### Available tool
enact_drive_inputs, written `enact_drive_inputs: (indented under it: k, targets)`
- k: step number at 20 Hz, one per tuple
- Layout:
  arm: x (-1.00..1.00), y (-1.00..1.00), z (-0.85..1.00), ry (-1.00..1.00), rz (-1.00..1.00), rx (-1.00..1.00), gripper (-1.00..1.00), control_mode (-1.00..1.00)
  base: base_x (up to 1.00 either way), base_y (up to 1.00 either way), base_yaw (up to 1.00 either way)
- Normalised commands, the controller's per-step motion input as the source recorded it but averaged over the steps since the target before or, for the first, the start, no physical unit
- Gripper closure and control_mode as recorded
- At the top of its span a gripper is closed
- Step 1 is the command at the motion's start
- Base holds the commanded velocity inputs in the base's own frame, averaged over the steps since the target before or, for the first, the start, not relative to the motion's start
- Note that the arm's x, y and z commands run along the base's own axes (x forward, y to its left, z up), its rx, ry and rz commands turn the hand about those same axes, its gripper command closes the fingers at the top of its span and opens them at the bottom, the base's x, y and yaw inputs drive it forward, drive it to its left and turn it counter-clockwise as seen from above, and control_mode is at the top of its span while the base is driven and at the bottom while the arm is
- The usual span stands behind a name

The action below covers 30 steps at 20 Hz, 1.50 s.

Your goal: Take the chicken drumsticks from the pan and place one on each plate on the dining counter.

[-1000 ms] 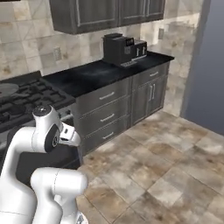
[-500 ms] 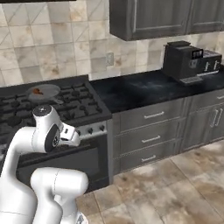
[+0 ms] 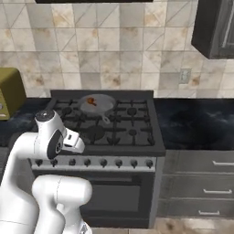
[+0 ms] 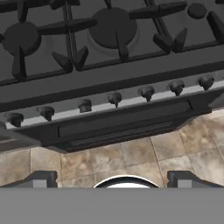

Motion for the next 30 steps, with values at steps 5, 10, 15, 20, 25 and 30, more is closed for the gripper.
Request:
enact_drive_inputs:
  k: [5,10,15,20,25,30]
  targets:
    - [0.0,0.0,0.0,0.0,0.0,0.0,-1.0,1.0,0.52,0.0,0.3]
    - [0.0,0.0,0.0,0.0,0.0,0.0,-1.0,1.0,0.57,-0.04,0.03]
    - [0.0,0.0,0.0,0.0,0.0,0.0,-1.0,1.0,0.45,-0.04,0.0]
    - [0.0,0.0,0.0,0.0,0.0,0.0,-1.0,1.0,0.5,0.0,0.0]
    - [0.0,0.0,0.0,0.0,0.0,0.0,-1.0,1.0,0.09,0.0,0.0]
    - [0.0,0.0,0.0,0.0,0.0,0.0,-1.0,1.0,0.0,0.0,0.0]
